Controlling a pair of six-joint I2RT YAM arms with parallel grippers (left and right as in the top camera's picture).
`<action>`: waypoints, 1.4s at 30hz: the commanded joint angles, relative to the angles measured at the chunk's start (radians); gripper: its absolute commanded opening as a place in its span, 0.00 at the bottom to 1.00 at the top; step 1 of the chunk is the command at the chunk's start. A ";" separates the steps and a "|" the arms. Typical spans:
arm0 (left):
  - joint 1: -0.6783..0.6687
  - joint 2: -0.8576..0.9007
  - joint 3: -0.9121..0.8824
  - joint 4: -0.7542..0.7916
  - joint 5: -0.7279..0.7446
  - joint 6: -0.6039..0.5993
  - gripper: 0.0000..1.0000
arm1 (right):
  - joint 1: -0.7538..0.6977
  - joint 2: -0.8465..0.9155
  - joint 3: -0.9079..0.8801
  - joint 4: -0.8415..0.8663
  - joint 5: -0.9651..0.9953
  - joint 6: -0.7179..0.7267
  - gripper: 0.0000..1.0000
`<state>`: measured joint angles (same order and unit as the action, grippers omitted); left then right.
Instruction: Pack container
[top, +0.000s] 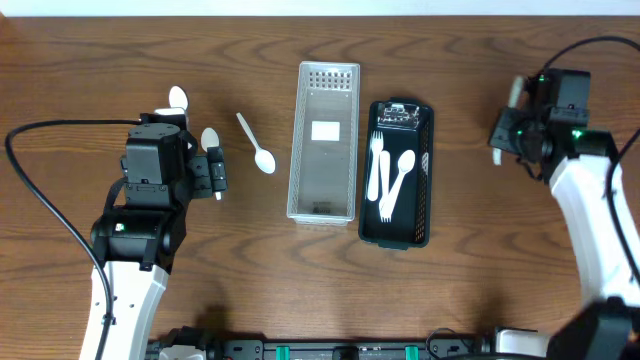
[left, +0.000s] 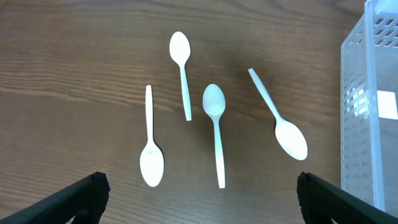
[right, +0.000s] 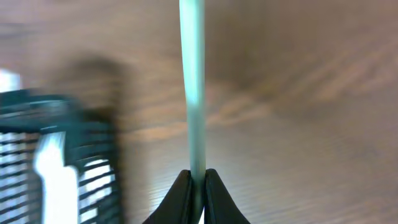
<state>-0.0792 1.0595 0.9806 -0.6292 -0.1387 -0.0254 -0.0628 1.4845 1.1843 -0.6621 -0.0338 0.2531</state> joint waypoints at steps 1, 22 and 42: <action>0.005 -0.001 0.022 -0.003 -0.012 0.006 0.98 | 0.097 -0.046 0.003 -0.012 -0.027 0.032 0.04; 0.005 -0.001 0.022 -0.003 -0.012 0.006 0.98 | 0.475 0.205 -0.011 0.053 -0.015 0.266 0.99; 0.015 0.073 0.022 0.055 0.124 -0.156 0.98 | -0.122 -0.180 0.010 -0.097 0.030 0.156 0.99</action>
<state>-0.0772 1.0817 0.9813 -0.5995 -0.0284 -0.0891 -0.1371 1.2964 1.1839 -0.7326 -0.0048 0.4515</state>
